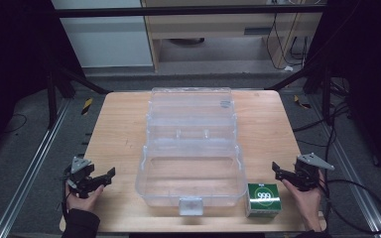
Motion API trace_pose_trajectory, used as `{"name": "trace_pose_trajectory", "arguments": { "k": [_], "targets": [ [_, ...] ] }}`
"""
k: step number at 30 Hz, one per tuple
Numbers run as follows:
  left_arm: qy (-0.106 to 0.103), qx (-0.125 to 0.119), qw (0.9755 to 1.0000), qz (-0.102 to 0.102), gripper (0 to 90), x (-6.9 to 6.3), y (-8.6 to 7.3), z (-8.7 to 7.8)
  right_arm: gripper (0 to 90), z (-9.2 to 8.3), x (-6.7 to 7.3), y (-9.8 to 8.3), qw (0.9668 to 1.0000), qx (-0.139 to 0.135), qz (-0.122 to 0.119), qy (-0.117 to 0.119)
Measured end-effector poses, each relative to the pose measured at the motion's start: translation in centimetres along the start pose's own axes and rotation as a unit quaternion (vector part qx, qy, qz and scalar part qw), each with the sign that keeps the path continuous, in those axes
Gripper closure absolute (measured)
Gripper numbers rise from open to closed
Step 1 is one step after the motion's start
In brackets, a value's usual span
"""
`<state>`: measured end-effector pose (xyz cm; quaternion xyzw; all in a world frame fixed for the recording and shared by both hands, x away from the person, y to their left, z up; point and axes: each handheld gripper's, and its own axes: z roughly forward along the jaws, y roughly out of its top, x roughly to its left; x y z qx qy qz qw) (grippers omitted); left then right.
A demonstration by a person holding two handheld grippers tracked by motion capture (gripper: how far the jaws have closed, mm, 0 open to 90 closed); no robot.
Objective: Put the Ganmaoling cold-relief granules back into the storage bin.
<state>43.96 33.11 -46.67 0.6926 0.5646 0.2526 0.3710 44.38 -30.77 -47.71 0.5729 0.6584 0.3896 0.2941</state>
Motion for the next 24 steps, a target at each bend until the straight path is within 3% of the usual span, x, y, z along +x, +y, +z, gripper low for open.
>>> {"name": "trace_pose_trajectory", "arguments": {
  "k": [6,14,16,24],
  "targets": [
    [-0.002,0.002,1.0000,0.006,17.7,-0.1,-0.1,-0.2,8.5,-0.4,0.1,0.5,1.0000,-0.006,-0.004,0.006],
    [-0.009,-0.003,0.9999,0.004,19.4,-0.1,0.0,-0.4,7.8,-1.6,1.0,2.2,0.9987,-0.030,-0.012,0.040],
    [-0.009,-0.005,0.9999,0.005,19.5,-0.2,0.0,-0.3,7.8,-2.2,1.5,2.9,0.9976,-0.042,-0.027,0.047],
    [-0.012,-0.003,0.9999,0.010,19.7,-0.5,0.1,0.0,6.7,-3.6,2.4,4.6,0.9941,-0.041,-0.064,0.078]
  ]
}}
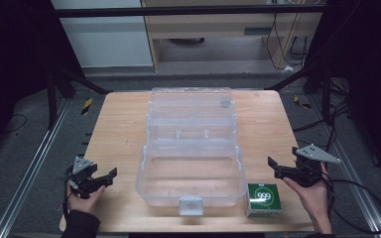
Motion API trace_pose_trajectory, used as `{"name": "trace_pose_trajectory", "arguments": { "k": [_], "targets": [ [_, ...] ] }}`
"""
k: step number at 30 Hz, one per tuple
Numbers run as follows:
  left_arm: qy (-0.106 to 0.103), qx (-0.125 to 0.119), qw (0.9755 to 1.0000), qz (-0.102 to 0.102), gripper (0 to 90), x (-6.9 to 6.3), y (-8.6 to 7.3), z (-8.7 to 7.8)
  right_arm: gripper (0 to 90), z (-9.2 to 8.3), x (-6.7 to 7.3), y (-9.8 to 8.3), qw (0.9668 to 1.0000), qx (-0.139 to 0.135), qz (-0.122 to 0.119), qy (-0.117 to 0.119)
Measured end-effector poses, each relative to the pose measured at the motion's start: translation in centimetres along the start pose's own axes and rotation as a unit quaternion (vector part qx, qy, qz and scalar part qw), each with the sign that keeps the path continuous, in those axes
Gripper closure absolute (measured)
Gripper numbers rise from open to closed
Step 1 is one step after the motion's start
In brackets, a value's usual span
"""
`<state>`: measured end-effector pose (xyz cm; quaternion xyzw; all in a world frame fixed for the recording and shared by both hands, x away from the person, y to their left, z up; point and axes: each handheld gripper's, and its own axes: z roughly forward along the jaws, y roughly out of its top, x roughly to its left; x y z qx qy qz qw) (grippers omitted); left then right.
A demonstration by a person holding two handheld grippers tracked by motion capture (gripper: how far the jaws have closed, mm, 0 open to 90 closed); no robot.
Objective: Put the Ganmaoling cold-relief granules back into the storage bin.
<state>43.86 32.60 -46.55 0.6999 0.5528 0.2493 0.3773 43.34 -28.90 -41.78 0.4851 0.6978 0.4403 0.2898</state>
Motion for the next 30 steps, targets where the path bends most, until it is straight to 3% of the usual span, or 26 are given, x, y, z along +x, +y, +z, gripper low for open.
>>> {"name": "trace_pose_trajectory", "arguments": {
  "k": [3,6,9,11,16,17,18,19,21,22,23,24,28,29,30],
  "targets": [
    [0.003,0.003,1.0000,0.003,19.7,-0.1,0.0,0.1,6.0,-0.5,0.6,1.4,0.9995,0.007,-0.025,0.020],
    [0.005,0.004,1.0000,0.005,19.7,-0.2,0.0,0.1,5.8,-0.7,0.9,2.2,0.9989,0.007,-0.036,0.030],
    [0.005,0.003,1.0000,0.004,19.7,-0.2,0.0,0.0,5.8,-1.0,1.6,3.8,0.9964,0.012,-0.060,0.059],
    [0.006,0.004,1.0000,0.003,19.7,-0.1,-0.1,0.1,5.7,-1.0,1.7,4.1,0.9957,0.014,-0.066,0.064],
    [0.005,0.009,0.9999,0.006,19.7,-0.2,-0.1,0.2,4.6,-0.8,2.5,5.5,0.9882,0.045,-0.109,0.098],
    [0.006,0.010,0.9999,0.006,19.7,-0.2,-0.1,0.2,4.6,-0.8,2.5,5.5,0.9882,0.045,-0.109,0.098],
    [0.006,0.011,0.9999,0.007,19.7,-0.3,-0.1,0.2,4.3,-0.7,2.7,5.7,0.9846,0.056,-0.126,0.107],
    [0.006,0.011,0.9999,0.008,19.7,-0.3,-0.1,0.3,4.3,-0.7,2.7,5.7,0.9846,0.056,-0.126,0.107],
    [0.007,0.013,0.9999,0.009,19.7,-0.3,-0.1,0.3,4.0,-0.6,2.9,5.7,0.9810,0.068,-0.139,0.117],
    [0.007,0.014,0.9998,0.009,19.7,-0.3,-0.1,0.3,3.9,-0.6,3.2,5.7,0.9767,0.081,-0.153,0.126],
    [0.008,0.014,0.9998,0.010,19.7,-0.3,-0.1,0.4,3.9,-0.6,3.2,5.7,0.9767,0.081,-0.153,0.126],
    [0.009,0.015,0.9998,0.010,19.7,-0.4,-0.1,0.4,3.9,-0.6,3.3,5.6,0.9744,0.088,-0.159,0.132],
    [0.008,0.016,0.9998,0.012,19.7,-0.4,-0.2,0.4,3.3,-0.8,3.7,5.3,0.9622,0.117,-0.193,0.153],
    [0.008,0.017,0.9997,0.013,19.7,-0.5,-0.2,0.5,3.1,-0.9,3.9,5.2,0.9562,0.128,-0.206,0.163],
    [0.007,0.017,0.9997,0.013,19.7,-0.5,-0.2,0.5,3.1,-0.9,3.9,5.2,0.9562,0.128,-0.206,0.163]
  ]
}}
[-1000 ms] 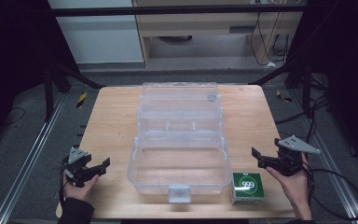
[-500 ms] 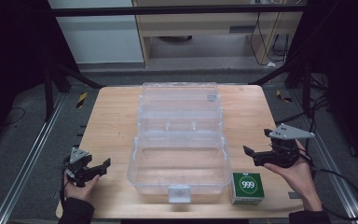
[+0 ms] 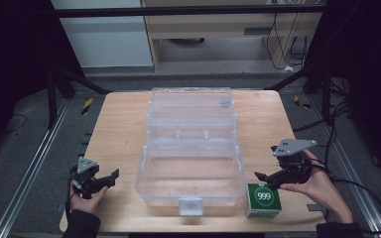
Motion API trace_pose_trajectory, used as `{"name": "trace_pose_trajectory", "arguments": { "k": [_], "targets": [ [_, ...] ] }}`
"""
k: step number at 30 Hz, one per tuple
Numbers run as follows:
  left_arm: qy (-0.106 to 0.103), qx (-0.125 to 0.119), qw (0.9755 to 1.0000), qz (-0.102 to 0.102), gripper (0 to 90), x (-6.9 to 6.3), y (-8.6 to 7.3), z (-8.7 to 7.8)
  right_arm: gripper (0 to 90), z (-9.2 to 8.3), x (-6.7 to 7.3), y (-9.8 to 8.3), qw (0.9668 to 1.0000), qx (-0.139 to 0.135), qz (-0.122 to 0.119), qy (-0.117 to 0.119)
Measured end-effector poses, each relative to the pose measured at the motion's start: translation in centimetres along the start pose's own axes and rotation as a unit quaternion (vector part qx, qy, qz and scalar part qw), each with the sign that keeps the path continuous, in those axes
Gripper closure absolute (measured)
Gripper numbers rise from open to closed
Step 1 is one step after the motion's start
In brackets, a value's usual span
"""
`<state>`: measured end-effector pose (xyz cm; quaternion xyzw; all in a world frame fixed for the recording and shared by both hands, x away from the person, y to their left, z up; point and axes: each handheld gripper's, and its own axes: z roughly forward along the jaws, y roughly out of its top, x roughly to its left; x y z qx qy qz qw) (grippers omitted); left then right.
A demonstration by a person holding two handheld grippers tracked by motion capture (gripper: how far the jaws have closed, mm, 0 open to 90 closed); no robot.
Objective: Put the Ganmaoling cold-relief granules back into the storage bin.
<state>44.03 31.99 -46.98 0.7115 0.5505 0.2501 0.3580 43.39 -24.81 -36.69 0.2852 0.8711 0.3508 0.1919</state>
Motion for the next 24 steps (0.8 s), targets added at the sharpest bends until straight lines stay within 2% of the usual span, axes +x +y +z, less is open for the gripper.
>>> {"name": "trace_pose_trajectory", "arguments": {
  "k": [4,9,10,12,17,20,21,22,23,24],
  "targets": [
    [0.000,0.001,1.0000,0.002,19.7,-0.1,0.0,0.0,2.7,0.0,0.7,-0.1,0.9989,0.032,-0.026,0.021],
    [0.000,0.002,1.0000,0.002,19.7,-0.1,0.0,0.1,2.6,0.0,1.1,-0.2,0.9973,0.046,-0.047,0.034],
    [0.000,0.003,1.0000,0.003,19.7,-0.1,0.0,0.1,2.4,0.1,1.3,-0.2,0.9960,0.057,-0.056,0.040],
    [0.000,0.004,1.0000,0.004,19.7,-0.1,0.0,0.1,2.3,0.1,1.4,-0.3,0.9953,0.062,-0.061,0.043],
    [0.000,0.005,1.0000,0.006,19.7,-0.2,0.0,0.1,2.1,0.4,2.0,-0.7,0.9909,0.085,-0.084,0.061],
    [0.000,0.005,1.0000,0.007,19.7,-0.2,0.0,0.1,2.1,0.4,2.1,-0.8,0.9899,0.089,-0.088,0.067],
    [0.000,0.005,1.0000,0.007,19.7,-0.2,0.0,0.1,2.1,0.5,2.3,-0.8,0.9884,0.095,-0.093,0.072],
    [-0.001,0.006,1.0000,0.007,19.7,-0.2,0.0,0.2,2.1,0.5,2.3,-0.8,0.9884,0.095,-0.093,0.072],
    [0.000,0.007,0.9999,0.007,19.7,-0.2,0.0,0.2,2.1,0.6,2.4,-0.9,0.9866,0.103,-0.099,0.079],
    [0.000,0.007,0.9999,0.007,19.7,-0.2,0.0,0.2,2.1,0.6,2.4,-0.9,0.9866,0.103,-0.099,0.079]
  ]
}}
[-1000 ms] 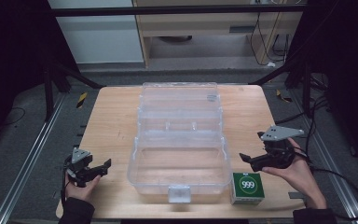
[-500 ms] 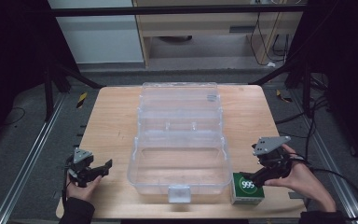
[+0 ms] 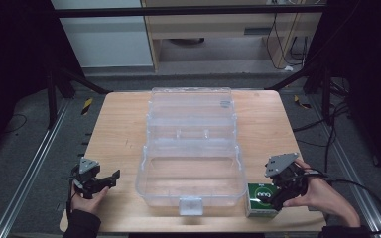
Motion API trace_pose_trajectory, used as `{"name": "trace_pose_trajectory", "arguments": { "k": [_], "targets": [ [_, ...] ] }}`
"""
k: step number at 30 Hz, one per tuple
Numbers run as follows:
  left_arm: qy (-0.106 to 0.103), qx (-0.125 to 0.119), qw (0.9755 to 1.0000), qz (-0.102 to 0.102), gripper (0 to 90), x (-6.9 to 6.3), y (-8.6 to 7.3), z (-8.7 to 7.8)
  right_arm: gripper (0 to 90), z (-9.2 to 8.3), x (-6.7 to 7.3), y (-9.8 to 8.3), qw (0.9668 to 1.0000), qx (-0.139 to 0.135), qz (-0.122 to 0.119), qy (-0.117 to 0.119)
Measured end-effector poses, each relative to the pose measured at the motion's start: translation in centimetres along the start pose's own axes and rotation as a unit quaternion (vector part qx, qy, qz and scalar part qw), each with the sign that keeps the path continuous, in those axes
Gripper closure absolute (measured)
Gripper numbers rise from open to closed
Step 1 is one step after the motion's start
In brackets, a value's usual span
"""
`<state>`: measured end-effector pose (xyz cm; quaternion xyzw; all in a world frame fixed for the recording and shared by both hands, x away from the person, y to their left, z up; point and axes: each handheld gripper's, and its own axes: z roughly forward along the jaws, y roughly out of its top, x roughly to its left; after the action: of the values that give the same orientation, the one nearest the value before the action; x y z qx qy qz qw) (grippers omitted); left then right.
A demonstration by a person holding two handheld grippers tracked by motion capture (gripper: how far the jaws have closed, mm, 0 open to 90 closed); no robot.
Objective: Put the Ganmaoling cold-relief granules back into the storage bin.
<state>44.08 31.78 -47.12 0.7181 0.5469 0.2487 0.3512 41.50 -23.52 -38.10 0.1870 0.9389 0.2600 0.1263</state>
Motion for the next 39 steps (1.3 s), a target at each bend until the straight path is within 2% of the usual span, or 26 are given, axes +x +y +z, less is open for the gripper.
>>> {"name": "trace_pose_trajectory", "arguments": {
  "k": [12,27,39],
  "targets": [
    [-0.001,0.001,1.0000,0.001,19.6,-0.1,0.0,0.1,1.0,1.2,0.8,-0.6,0.9986,0.038,-0.022,0.030],
    [-0.002,0.001,1.0000,0.003,19.6,-0.1,0.0,0.1,0.6,2.8,1.4,-0.9,0.9956,0.074,-0.040,0.042],
    [-0.001,0.002,1.0000,0.006,19.7,-0.1,0.0,0.1,0.7,4.8,1.0,-1.6,0.9919,0.104,-0.052,0.051]
  ]
}}
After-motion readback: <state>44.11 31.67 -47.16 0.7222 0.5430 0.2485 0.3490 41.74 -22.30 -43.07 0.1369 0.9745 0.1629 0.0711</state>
